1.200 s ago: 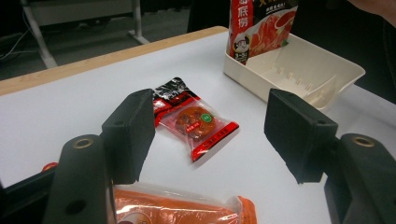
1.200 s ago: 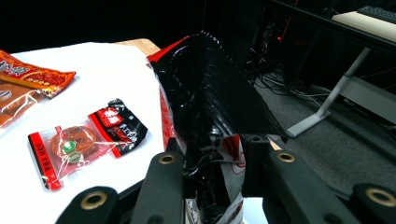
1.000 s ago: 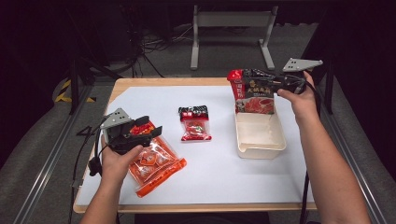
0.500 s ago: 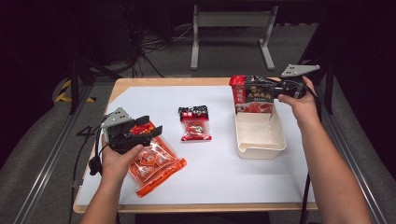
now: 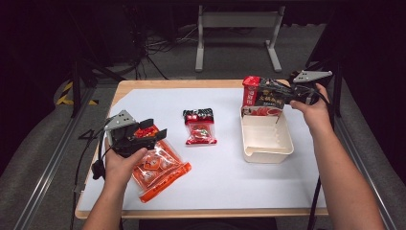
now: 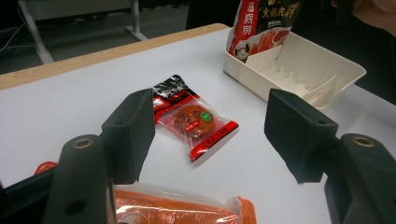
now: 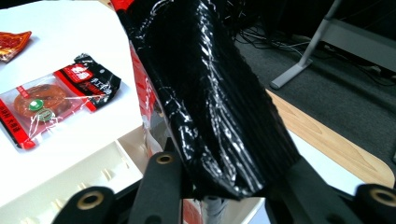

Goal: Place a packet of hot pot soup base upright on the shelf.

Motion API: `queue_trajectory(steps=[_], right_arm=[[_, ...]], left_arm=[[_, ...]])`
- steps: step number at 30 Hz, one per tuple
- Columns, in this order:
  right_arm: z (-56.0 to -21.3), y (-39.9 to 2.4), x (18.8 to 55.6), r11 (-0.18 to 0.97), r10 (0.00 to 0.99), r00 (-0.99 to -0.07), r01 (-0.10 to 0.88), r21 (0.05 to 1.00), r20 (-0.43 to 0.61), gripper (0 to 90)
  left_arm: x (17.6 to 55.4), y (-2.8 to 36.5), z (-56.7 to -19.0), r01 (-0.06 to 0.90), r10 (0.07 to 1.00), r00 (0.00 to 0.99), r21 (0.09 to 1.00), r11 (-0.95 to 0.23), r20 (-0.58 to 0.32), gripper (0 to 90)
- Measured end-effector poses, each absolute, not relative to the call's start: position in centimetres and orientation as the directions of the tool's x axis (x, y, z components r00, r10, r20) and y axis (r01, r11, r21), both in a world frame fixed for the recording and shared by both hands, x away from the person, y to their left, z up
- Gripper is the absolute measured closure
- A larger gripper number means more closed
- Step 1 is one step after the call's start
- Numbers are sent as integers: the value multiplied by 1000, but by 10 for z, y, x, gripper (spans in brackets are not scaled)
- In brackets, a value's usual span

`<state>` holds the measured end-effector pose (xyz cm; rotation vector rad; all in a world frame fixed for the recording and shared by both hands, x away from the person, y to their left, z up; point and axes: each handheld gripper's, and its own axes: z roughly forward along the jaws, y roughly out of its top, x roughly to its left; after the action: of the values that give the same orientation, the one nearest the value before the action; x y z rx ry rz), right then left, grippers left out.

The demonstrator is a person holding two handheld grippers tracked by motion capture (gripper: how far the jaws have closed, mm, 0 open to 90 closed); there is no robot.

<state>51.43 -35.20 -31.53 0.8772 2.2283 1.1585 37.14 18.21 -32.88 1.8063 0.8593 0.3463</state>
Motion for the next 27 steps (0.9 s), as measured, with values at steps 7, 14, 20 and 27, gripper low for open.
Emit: queue_trajectory(steps=[7, 14, 20, 27], right_arm=[[-312, -355, 509, 397, 747, -658, 323, 859, -97, 605], [-307, -359, 497, 332, 789, -613, 349, 877, -54, 455], [-303, -362, 485, 321, 804, -592, 346, 882, -61, 377], [-297, -364, 471, 325, 820, -566, 336, 884, -86, 346]], left_arm=[[374, 185, -331, 396, 703, 691, 901, -175, -167, 315], [377, 188, -332, 391, 714, 683, 902, -184, -150, 292], [379, 190, -332, 387, 714, 685, 903, -186, -147, 282], [380, 193, -333, 392, 718, 681, 899, -194, -142, 284]])
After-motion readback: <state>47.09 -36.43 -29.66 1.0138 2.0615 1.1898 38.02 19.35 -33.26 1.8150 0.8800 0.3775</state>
